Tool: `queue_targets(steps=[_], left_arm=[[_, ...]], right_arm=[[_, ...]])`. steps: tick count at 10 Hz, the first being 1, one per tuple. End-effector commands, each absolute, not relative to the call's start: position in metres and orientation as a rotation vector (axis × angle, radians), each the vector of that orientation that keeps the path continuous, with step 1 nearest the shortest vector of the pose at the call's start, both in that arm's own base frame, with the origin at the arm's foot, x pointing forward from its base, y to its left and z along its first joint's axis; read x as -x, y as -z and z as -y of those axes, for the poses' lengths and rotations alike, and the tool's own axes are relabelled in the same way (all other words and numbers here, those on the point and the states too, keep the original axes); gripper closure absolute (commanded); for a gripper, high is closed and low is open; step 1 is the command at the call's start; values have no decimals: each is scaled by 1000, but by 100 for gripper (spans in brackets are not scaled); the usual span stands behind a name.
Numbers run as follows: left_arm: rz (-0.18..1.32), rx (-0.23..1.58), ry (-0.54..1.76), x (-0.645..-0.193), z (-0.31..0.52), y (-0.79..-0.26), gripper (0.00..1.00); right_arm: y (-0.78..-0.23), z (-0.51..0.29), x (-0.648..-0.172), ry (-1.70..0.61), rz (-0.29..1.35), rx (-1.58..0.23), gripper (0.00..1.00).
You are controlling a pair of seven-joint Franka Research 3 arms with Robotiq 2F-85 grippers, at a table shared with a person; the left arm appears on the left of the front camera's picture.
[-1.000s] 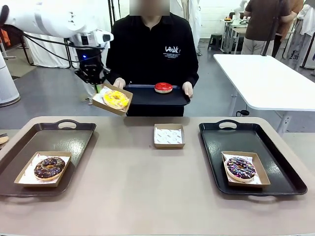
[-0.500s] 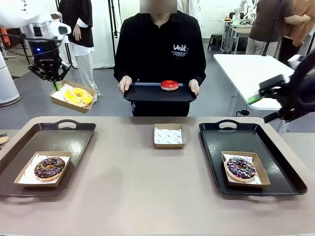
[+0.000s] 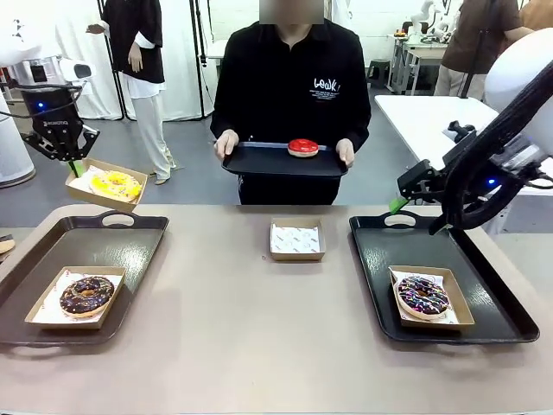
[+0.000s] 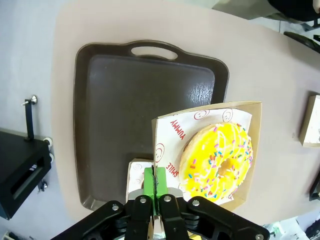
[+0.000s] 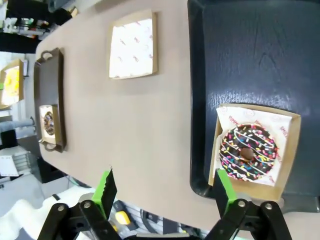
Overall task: Individually package the donuts and arrange them on the tray.
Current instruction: Place the picked Paper togo box on the Handle tray while simultaneously picking up another Paper togo box from the table with the other hand.
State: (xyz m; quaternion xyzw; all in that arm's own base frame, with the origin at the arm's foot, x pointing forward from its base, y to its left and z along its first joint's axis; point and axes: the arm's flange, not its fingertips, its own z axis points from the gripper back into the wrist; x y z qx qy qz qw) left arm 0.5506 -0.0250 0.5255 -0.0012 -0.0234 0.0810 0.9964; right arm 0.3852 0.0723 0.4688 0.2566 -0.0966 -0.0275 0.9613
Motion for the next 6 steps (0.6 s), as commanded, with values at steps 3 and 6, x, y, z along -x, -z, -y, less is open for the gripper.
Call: queue_targets(steps=[3,6], left_arm=[[47,2,-162,-551,25,-526,99],[47,2,-162,-551,25,-526,99]], right_arm=[[-469,-72,-385,56,196,-520,0],[-469,-72,-385,56,196,-520,0]])
